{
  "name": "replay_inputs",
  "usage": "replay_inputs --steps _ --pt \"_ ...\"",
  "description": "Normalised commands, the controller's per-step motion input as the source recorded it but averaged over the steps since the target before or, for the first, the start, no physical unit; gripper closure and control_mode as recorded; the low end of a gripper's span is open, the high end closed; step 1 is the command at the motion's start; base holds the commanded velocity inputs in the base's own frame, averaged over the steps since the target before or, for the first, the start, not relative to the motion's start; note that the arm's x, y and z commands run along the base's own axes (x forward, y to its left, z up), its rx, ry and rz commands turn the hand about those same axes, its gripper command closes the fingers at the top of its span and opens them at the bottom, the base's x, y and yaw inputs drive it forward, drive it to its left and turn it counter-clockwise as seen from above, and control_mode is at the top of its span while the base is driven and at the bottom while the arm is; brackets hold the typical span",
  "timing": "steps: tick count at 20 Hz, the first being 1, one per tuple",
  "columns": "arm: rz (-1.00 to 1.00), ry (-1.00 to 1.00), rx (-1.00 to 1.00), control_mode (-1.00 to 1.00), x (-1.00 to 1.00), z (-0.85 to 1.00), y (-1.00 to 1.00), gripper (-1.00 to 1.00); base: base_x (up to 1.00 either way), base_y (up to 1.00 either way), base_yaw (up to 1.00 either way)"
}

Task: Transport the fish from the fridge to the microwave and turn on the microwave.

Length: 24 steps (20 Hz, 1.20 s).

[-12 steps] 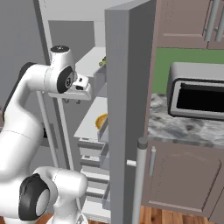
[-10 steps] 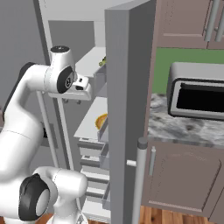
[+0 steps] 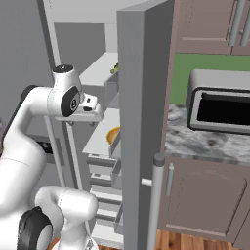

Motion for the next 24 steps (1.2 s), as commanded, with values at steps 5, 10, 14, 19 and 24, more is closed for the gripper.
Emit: replay_inputs --steps 5,10,14,19,24 --pt "0.0 -0.03 -0.05 -1.0 0.0 -0.31 -0.32 -1.0 0.0 0.0 0.0" --pt "0.0 0.0 0.0 -1.0 0.07 -0.16 -0.28 -1.0 0.0 0.0 0.0" --pt "0.0 0.0 0.0 -1.0 0.12 -0.27 -0.03 -1.0 0.0 0.0 0.0" --pt "0.0 0.0 0.0 -1.0 0.11 -0.27 0.0 -1.0 0.0 0.0 0.0" --pt "0.0 0.0 -0.01 -1.0 0.0 -0.36 0.0 -1.0 0.0 0.0 0.0"
